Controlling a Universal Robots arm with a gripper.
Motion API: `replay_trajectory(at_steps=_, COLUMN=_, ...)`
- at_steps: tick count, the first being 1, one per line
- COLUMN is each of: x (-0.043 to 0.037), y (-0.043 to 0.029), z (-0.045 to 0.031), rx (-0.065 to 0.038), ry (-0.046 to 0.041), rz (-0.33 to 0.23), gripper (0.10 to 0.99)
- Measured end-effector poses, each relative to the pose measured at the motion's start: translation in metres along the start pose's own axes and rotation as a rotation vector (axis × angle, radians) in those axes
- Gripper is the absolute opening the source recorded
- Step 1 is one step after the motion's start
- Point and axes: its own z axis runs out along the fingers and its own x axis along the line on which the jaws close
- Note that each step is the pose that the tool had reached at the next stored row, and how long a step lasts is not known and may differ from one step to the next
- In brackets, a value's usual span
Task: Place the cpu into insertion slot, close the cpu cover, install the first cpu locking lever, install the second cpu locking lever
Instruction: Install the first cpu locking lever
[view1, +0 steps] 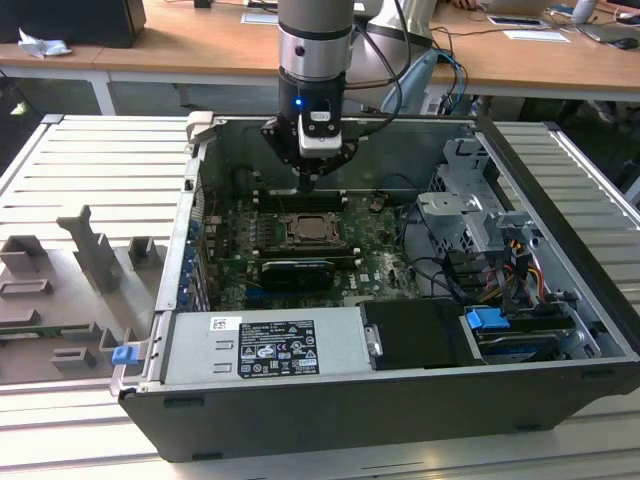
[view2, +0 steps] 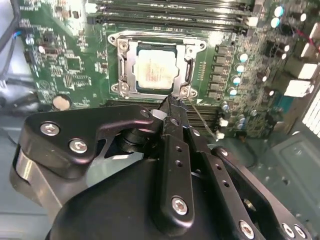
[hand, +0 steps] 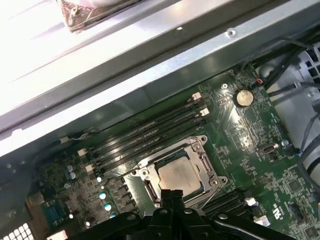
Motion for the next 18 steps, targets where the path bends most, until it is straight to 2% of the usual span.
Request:
replay_trajectory(at_steps=1, x=0.0000, y=0.0000, z=0.0000, rx=0.000, ry=0.0012, rz=-0.025, gripper=0.106)
replay_trajectory(at_steps=14, x=0.0000, y=0.0000, z=0.0000, rx=0.001, ry=0.0070, rz=-0.176, gripper=0.106)
replay_trajectory(at_steps=18, x=0.0000, y=0.0000, z=0.0000, rx=0.002, ry=0.0084, rz=-0.244, gripper=0.106)
